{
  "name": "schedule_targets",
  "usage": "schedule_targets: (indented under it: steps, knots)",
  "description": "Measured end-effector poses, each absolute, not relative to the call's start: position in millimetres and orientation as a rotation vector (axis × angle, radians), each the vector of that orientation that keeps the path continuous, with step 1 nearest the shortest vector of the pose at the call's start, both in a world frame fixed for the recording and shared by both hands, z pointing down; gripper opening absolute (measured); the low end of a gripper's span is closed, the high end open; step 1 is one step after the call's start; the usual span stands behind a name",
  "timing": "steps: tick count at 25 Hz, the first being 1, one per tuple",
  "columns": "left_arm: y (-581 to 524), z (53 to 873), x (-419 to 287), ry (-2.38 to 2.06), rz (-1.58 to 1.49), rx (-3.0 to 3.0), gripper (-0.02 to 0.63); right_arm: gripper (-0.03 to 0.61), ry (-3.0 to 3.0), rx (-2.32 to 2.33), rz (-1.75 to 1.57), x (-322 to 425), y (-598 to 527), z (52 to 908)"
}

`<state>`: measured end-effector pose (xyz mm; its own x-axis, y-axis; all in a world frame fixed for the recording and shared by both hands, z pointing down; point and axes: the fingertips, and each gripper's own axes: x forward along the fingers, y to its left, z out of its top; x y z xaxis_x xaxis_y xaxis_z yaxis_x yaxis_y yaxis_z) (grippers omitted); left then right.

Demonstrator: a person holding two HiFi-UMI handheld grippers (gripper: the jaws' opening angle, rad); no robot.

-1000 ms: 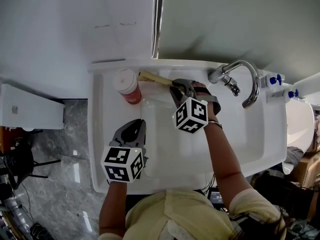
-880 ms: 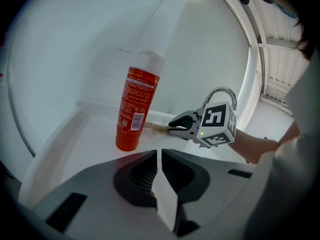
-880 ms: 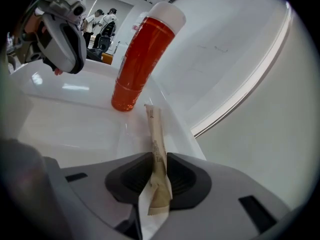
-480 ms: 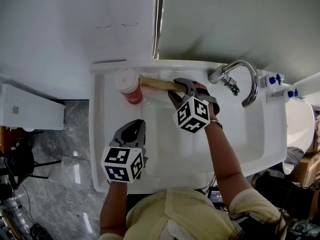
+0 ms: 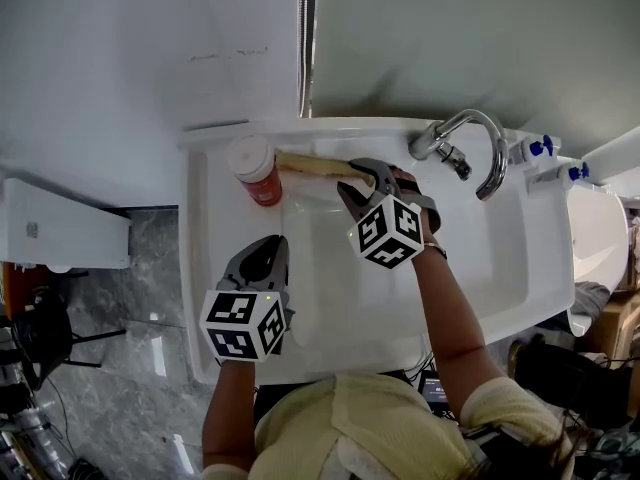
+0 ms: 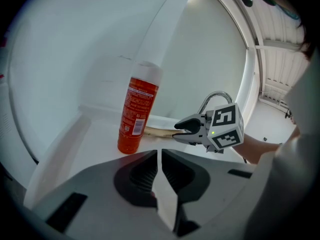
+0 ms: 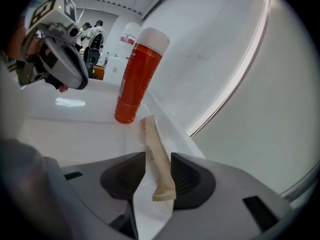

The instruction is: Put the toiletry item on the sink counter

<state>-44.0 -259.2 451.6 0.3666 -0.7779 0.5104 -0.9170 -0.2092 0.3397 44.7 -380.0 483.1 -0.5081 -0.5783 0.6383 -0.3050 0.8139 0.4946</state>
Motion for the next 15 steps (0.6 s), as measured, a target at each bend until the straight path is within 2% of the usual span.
schedule_targets:
  steps: [15]
  knots:
    - [-245,436,-43,-1.426,0.276,2.094,0.052,0.145,-2.203,0.854,-0.195,74,-346,458]
